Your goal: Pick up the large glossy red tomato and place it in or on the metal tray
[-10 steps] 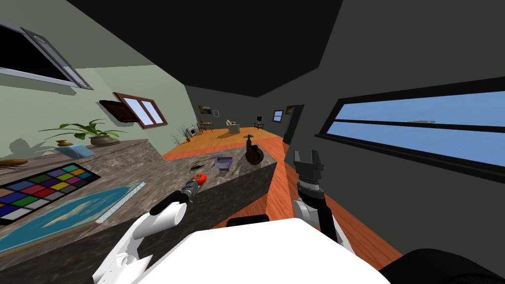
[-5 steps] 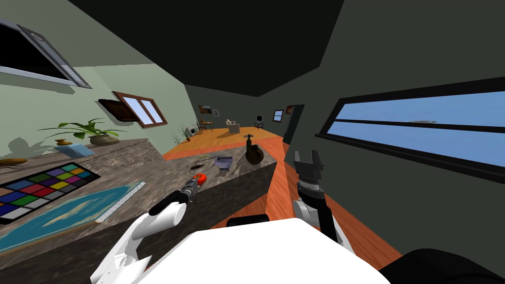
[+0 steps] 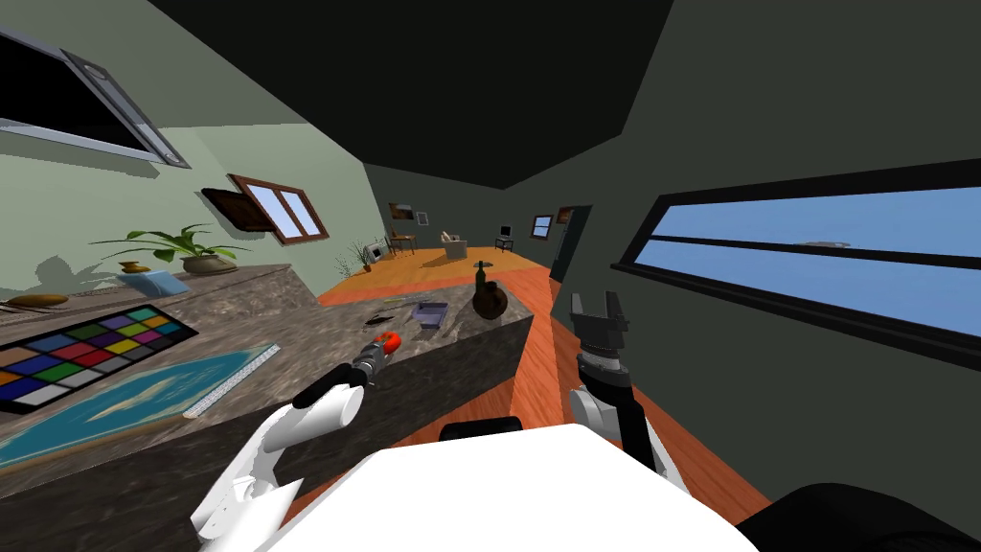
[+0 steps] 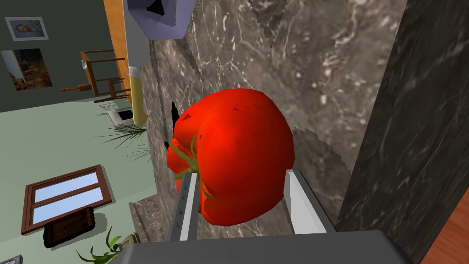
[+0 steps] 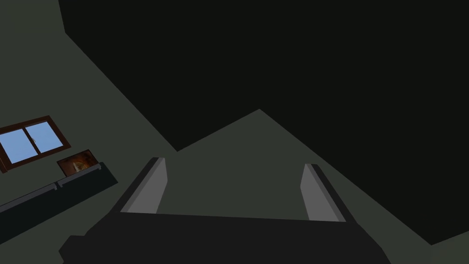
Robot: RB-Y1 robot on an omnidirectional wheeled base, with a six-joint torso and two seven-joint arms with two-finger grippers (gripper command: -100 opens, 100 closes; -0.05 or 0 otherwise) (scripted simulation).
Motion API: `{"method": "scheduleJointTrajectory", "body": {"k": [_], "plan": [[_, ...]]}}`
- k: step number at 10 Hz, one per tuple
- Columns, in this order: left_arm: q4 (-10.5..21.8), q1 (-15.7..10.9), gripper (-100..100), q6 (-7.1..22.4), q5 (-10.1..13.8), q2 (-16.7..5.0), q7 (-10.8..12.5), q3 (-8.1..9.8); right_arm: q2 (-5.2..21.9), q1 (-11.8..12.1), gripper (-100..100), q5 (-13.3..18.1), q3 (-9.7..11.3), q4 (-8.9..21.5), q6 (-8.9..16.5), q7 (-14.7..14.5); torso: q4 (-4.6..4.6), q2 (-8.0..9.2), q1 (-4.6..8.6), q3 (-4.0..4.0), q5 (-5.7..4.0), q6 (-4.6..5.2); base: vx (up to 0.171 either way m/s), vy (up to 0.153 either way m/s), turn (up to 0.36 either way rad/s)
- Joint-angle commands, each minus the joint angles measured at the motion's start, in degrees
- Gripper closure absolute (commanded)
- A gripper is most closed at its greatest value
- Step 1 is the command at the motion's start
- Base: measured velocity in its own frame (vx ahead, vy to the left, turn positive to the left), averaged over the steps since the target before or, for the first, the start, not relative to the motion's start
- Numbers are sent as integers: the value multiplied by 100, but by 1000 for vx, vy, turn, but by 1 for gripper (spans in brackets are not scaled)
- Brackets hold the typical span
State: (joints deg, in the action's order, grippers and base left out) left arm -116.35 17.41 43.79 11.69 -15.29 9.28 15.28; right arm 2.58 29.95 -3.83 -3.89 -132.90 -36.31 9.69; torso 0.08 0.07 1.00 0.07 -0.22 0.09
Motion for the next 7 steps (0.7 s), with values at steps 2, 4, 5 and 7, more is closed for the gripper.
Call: {"method": "scheduleJointTrajectory", "body": {"k": [2,4,5,7], "plan": [[208,-330,100,72,-38,28,-77,112,0,0,0,0,0,0,0,0,-1,-10,2,-5,0,1,49,-222,43],[349,-557,100,93,-72,30,-101,180,0,1,0,0,-1,0,0,0,-3,-41,-8,-21,-2,3,99,-167,34],[390,-652,100,94,-86,27,-94,210,1,1,0,0,-1,0,0,0,-4,-39,-25,-21,1,3,50,-108,18],[457,-870,100,76,-109,29,-24,289,1,1,0,0,-1,0,0,0,1,-19,-50,-8,5,-2,44,-85,10]]}}
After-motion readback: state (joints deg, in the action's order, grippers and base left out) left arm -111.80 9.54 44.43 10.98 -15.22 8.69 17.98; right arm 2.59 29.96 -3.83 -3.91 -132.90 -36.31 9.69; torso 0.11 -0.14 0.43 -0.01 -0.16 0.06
